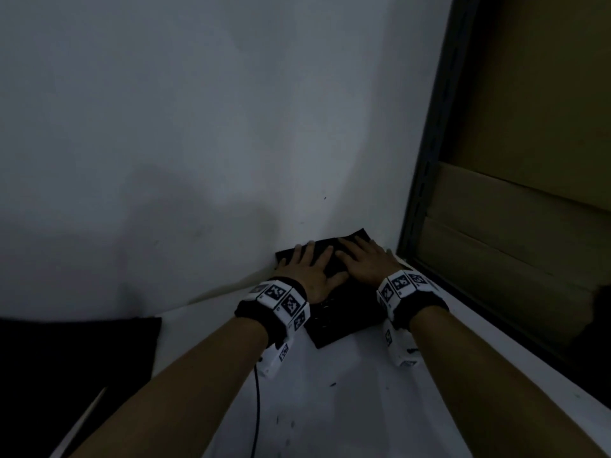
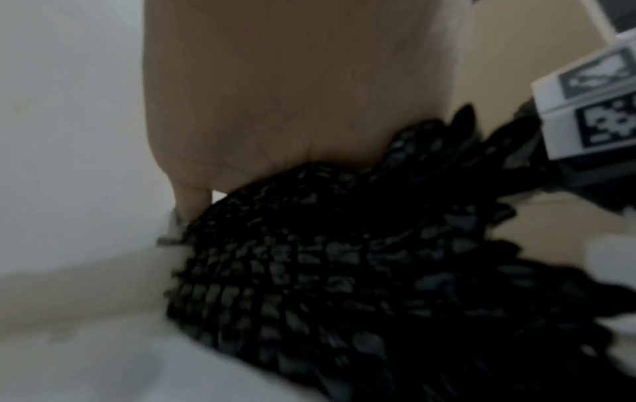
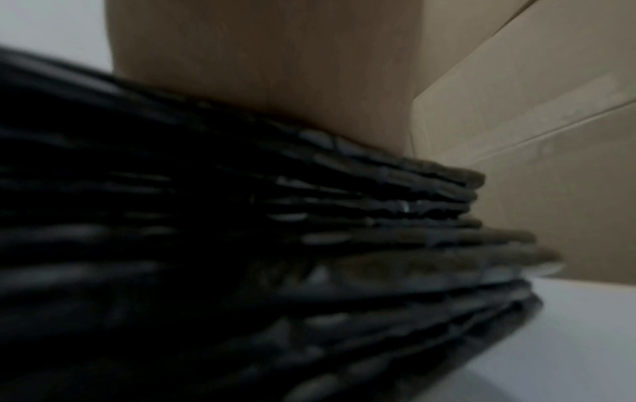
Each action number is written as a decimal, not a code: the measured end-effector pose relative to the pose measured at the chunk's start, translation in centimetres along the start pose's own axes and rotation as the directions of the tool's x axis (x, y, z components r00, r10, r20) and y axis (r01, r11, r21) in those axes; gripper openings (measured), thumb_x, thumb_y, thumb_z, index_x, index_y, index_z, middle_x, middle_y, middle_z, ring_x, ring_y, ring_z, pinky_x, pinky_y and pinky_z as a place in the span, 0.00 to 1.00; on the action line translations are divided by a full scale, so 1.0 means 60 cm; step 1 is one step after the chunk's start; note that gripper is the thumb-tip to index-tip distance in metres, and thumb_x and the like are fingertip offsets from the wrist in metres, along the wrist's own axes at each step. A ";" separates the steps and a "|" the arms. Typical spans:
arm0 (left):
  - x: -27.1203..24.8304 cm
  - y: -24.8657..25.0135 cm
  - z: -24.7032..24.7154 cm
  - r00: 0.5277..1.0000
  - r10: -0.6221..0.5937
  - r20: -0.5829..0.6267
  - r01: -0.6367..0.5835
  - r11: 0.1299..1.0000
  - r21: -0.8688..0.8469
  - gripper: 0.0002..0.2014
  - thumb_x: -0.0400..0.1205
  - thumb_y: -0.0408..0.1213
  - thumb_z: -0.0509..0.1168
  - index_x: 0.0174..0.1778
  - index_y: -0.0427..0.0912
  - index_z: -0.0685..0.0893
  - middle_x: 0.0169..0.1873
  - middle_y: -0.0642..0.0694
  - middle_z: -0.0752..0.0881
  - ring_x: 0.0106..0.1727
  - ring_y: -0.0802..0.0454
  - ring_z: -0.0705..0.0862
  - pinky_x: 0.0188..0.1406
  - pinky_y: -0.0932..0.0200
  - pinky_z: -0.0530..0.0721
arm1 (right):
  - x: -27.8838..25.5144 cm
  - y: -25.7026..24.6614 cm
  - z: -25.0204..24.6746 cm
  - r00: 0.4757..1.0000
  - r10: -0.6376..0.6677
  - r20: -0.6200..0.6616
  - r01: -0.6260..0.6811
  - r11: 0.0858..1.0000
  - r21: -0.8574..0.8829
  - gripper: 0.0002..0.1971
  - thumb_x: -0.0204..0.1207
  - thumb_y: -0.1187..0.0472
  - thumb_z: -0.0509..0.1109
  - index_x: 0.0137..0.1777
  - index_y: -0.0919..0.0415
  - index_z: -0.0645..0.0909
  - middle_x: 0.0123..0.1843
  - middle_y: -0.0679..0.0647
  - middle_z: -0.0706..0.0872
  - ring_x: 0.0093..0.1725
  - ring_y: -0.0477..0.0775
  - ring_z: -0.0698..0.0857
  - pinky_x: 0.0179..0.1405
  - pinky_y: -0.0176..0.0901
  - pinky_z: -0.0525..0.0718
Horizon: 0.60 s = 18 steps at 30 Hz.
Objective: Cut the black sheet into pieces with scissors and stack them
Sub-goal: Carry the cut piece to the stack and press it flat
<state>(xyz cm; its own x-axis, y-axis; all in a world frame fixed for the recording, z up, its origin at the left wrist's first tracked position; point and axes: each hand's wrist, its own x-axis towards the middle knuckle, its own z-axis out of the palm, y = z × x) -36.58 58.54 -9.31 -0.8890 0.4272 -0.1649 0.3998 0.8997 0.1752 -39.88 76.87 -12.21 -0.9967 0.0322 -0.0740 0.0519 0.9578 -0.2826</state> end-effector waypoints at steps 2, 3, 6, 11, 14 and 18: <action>-0.002 -0.002 0.004 1.000 -0.001 -0.010 0.001 1.000 -0.031 0.43 0.81 0.75 0.44 0.87 0.58 0.37 0.87 0.48 0.35 0.87 0.45 0.36 0.84 0.39 0.41 | 0.002 0.003 -0.002 1.000 -0.011 0.011 0.011 1.000 -0.006 0.44 0.70 0.23 0.34 0.87 0.35 0.52 0.90 0.42 0.46 0.89 0.55 0.44 0.85 0.67 0.43; -0.004 -0.003 0.006 1.000 -0.007 -0.013 0.006 0.999 -0.041 0.45 0.79 0.76 0.45 0.87 0.58 0.37 0.87 0.48 0.35 0.87 0.45 0.36 0.84 0.39 0.41 | 0.000 0.004 -0.003 1.000 -0.016 -0.002 0.016 1.000 0.015 0.40 0.76 0.25 0.38 0.88 0.39 0.53 0.90 0.45 0.47 0.89 0.56 0.45 0.85 0.68 0.44; -0.011 -0.006 0.008 0.999 -0.027 0.019 0.028 0.998 -0.059 0.51 0.74 0.80 0.47 0.87 0.58 0.35 0.87 0.49 0.34 0.87 0.46 0.34 0.84 0.39 0.38 | -0.001 0.002 -0.002 1.000 -0.009 -0.018 0.009 1.000 0.021 0.37 0.80 0.28 0.41 0.88 0.41 0.54 0.90 0.47 0.50 0.89 0.57 0.47 0.85 0.67 0.46; -0.021 -0.015 0.001 0.993 -0.055 0.109 0.063 0.996 -0.066 0.60 0.65 0.86 0.52 0.85 0.60 0.31 0.86 0.48 0.31 0.86 0.42 0.31 0.84 0.36 0.35 | 0.029 0.010 0.028 1.000 -0.006 -0.026 0.003 0.995 -0.101 0.54 0.55 0.19 0.27 0.86 0.31 0.48 0.90 0.41 0.47 0.88 0.55 0.47 0.85 0.66 0.45; -0.027 -0.023 -0.003 0.986 -0.068 0.152 0.079 0.995 -0.066 0.62 0.64 0.85 0.55 0.84 0.61 0.30 0.85 0.46 0.30 0.86 0.40 0.31 0.84 0.34 0.38 | 0.013 0.000 0.019 0.999 0.018 -0.027 -0.021 0.995 -0.099 0.45 0.66 0.20 0.30 0.85 0.30 0.49 0.90 0.41 0.46 0.88 0.56 0.47 0.85 0.66 0.43; -0.037 -0.022 -0.005 0.984 -0.079 0.162 0.097 0.990 -0.102 0.62 0.64 0.84 0.59 0.84 0.63 0.30 0.85 0.46 0.30 0.86 0.41 0.32 0.85 0.35 0.40 | -0.010 -0.010 0.009 0.997 0.067 -0.036 -0.072 0.979 -0.188 0.31 0.81 0.28 0.40 0.85 0.28 0.47 0.90 0.43 0.43 0.88 0.58 0.45 0.82 0.70 0.37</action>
<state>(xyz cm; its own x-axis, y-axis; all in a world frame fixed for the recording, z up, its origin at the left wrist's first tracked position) -35.21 56.40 -8.86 -0.8700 0.3633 -0.3332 0.2869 0.9229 0.2568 -39.27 76.13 -12.50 -0.9927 0.1062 -0.0579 0.1112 0.9896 -0.0913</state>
